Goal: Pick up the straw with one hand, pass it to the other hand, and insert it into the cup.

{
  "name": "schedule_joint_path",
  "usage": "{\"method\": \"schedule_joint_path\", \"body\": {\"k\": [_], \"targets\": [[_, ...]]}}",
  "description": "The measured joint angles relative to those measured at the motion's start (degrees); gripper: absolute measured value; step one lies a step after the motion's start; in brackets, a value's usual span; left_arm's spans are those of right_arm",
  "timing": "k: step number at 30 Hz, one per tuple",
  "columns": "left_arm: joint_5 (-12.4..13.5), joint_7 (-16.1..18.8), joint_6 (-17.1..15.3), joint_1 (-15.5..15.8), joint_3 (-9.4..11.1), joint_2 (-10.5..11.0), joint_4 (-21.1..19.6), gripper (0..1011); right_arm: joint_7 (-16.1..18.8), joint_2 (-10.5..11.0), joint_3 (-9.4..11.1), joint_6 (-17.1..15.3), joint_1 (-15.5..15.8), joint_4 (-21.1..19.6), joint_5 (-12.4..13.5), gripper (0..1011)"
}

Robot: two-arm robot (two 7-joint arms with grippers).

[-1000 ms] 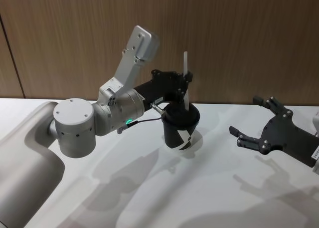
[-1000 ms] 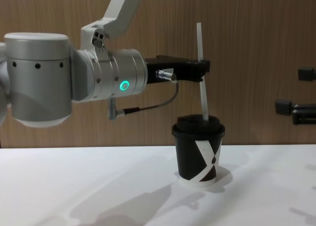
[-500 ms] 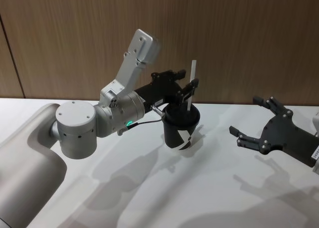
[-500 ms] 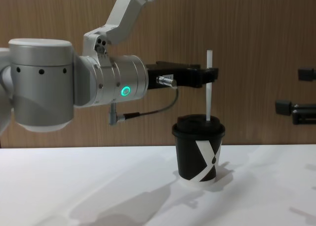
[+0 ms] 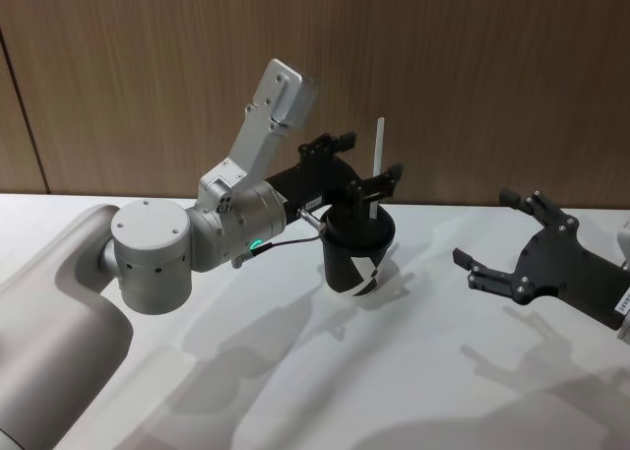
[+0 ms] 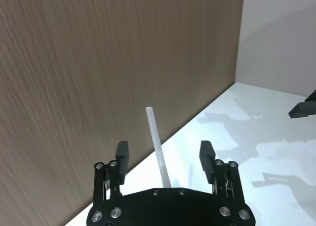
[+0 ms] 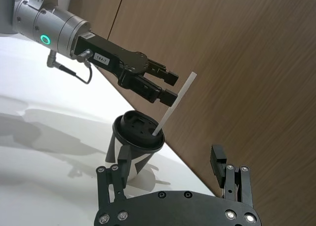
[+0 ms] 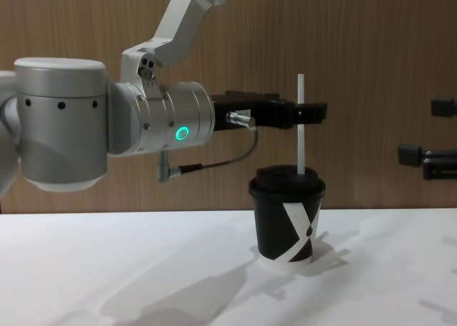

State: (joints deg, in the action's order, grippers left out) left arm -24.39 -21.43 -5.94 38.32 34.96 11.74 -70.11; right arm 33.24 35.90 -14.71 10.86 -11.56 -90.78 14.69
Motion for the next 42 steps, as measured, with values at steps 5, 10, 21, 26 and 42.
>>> {"method": "schedule_joint_path", "body": {"k": [5,10,21,26,42], "targets": [[0.02,-0.14,0.0,-0.33,-0.12,0.16,-0.33,997,-0.3,-0.23,0.1,-0.07,-0.27,0.0,0.26,1001],[0.0,-0.37,0.19,-1.18,-0.49,0.72,-1.32,1003,-1.47,-1.16,0.74,-0.37,-1.18,0.0,1.13,1001],[0.26,0.32,1.64,-3.28,-1.85,1.91,-3.46,1003,-4.18,-4.32,2.54,-0.66,-4.6,0.24,2.99,1001],[0.57,0.99,2.99,-4.17,-2.54,2.05,-3.91,1003,-4.85,-6.12,3.54,-1.42,-6.17,0.29,5.21,1001],[0.68,2.1,12.48,-5.81,-5.19,-0.4,-2.41,1003,-0.07,-7.55,4.48,-5.17,-7.58,-0.55,14.82,1001]]}}
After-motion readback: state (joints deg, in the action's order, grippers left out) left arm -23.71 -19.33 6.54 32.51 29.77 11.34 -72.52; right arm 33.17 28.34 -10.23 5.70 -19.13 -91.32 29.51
